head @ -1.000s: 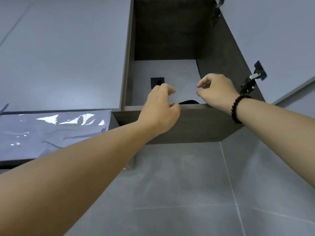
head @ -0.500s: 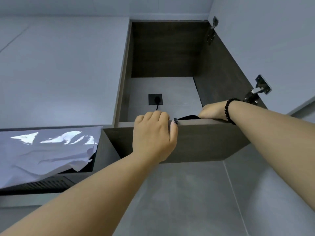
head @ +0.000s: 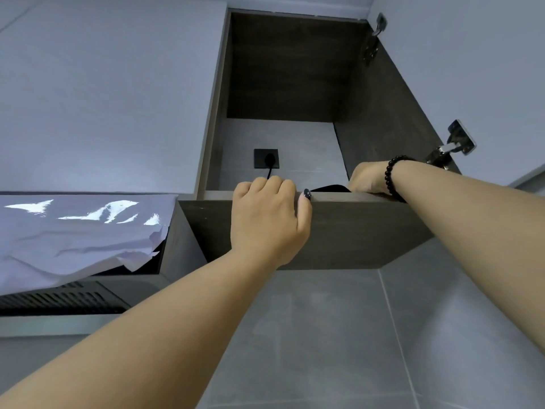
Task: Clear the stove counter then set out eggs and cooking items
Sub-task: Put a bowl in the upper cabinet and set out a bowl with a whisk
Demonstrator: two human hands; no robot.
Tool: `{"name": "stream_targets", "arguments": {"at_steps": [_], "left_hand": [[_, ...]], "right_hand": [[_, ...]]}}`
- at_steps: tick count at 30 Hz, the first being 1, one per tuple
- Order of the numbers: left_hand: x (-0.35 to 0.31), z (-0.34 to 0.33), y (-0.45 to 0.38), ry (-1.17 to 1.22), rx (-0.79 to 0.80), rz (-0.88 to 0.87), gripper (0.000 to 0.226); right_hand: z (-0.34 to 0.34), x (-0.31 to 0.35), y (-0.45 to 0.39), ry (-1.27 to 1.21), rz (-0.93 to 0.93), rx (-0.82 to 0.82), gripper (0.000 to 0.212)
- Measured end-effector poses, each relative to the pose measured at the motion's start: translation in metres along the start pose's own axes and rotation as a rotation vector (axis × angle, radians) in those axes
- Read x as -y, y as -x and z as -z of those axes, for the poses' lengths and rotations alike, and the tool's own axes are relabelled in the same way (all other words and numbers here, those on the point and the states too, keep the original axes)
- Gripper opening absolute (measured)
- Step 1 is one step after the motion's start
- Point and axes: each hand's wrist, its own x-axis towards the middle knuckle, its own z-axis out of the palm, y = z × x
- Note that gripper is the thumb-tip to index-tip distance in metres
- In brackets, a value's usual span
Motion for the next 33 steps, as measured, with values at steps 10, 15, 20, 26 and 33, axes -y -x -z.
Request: {"name": "stream_targets", "arguments": {"at_steps": [10,15,20,26,33], "left_hand": [[0.0,0.006,0.005,0.032,0.033,0.009,0.04],[-0.004,0.015,0.013,0.111,0.042,0.096,0.035],[-0.023,0.043,0.017,0.395,0.147,0.258,0.029],[-0.046,0.081,0.059,1.015,0.196,0.611,0.029],[-0.043,0.106,0.105,1.433,0.236,0.947,0.025]], "right_hand": [[0.001,0.003,0.021,-0.064,0.171,-0.46,0.015],[0.0,-0.002,0.048,-0.156,0.258,-0.68,0.02],[-0.005,-0.008,0.1,-0.361,0.301,-0.819,0.019],[-0.057,-0.012,0.179,-0.811,0.245,-0.848,0.025],[-0.153,-0.014,0.274,-1.224,0.129,-0.7,0.032]]}}
